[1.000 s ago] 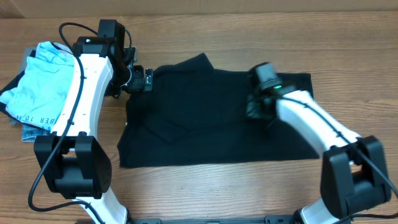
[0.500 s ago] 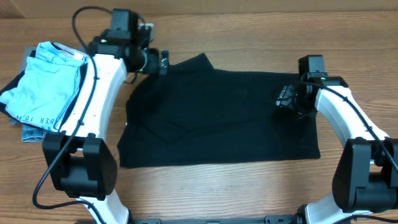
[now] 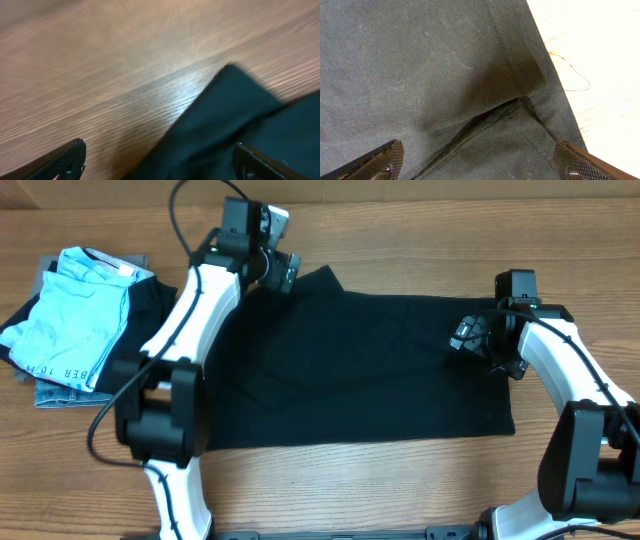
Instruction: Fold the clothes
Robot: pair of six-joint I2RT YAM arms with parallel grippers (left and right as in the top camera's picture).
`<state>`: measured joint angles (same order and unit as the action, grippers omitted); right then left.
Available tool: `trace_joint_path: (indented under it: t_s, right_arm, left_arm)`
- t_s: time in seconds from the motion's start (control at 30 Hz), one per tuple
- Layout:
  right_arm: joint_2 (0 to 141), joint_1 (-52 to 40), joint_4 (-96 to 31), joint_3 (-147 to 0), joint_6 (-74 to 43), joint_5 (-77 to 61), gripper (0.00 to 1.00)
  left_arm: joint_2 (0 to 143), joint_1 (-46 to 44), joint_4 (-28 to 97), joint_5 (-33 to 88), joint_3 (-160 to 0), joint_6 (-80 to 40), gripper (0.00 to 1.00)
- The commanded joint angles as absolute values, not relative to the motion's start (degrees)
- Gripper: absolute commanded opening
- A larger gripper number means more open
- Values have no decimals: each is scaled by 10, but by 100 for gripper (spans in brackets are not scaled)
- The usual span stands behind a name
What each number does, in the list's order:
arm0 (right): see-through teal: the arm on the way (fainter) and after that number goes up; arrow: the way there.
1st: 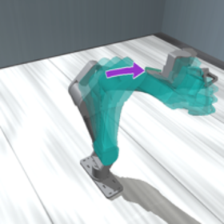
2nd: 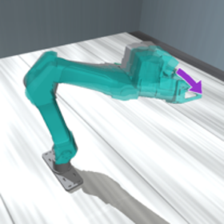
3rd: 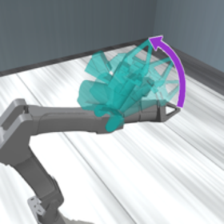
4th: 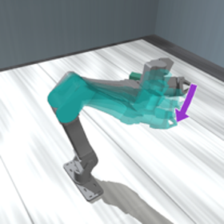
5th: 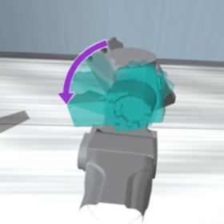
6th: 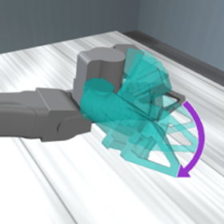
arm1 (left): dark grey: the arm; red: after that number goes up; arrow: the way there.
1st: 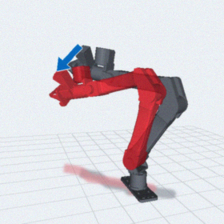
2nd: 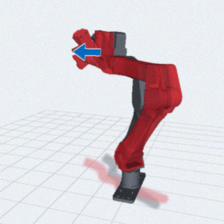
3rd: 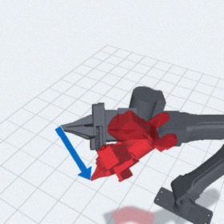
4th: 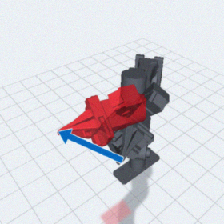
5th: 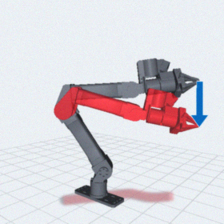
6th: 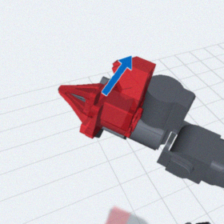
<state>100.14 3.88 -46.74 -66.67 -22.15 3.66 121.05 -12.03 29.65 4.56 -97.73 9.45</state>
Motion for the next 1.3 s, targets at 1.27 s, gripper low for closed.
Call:
trace_joint_path:
  t_s: [1.27]
  right_arm:
    - [1003, 41, -466, -664, -222, 44, 100]
  left_arm:
    - [1359, -155, 178, 132, -988, 171, 83]
